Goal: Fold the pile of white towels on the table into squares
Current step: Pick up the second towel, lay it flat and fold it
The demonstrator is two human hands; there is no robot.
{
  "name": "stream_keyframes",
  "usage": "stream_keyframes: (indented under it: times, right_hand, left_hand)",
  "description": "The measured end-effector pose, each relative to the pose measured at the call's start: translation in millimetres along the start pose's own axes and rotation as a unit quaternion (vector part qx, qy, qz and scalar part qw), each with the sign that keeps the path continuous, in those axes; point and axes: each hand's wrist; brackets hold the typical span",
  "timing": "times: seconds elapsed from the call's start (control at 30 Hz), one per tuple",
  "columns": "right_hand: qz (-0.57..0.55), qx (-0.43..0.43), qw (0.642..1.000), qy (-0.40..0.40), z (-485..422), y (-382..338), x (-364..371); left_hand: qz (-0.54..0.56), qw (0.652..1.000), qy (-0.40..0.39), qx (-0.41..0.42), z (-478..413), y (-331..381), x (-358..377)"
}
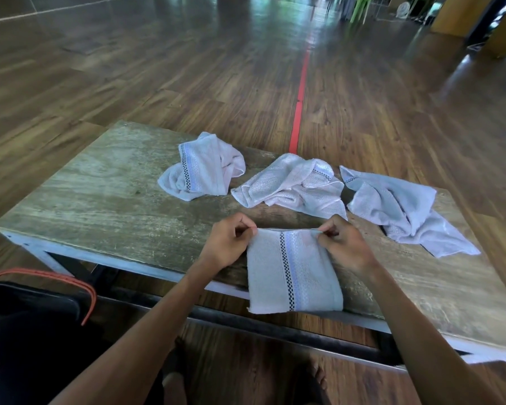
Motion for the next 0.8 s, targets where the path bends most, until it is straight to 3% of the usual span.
stream_keyframes:
  times: [0.13,0.27,0.33,0.5,0.67,0.8]
  right_hand:
    - [0.004,0.009,1.0,-0.008,-1.5,1.9,-1.9]
    - [0.16,0.034,0.982,-0.094,-6.6,7.6,-6.5]
    - [0.181,0.03,0.976,-0.115,-8.4,6.9,-6.5]
    - [0.122,0.015,0.987,-0.104,-8.5,-2.4,-7.0]
    - [-0.02,0.022,0.997,-0.074,-4.6,-15.2,-15.3]
    - [-0.051,0.024,0.998,-0.038,-8.0,-11.6,-10.9]
  left_hand:
    - [0.01,1.0,0.006,-0.005,-0.6,0.0,3.0]
    - [-0.023,0.999,-0.036,-0.015,-2.3,-1.9,-0.5]
    - [-0.044,0.998,-0.035,0.0,-2.4,-1.5,-2.4]
    - [-0.031,0.999,-0.009,0.033,0.7,5.5,-6.9]
    - [-0.005,1.0,-0.004,0.026,-2.6,6.9,-7.8]
    - [-0.012,1.0,-0.005,0.009,-8.3,9.3,-3.0]
Point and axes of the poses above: each hand's wrist, its own z-axis away from the middle knuckle, its own x-axis out of the palm, y = z × x, and after that the axes turned 14 degrees about -z, right-handed
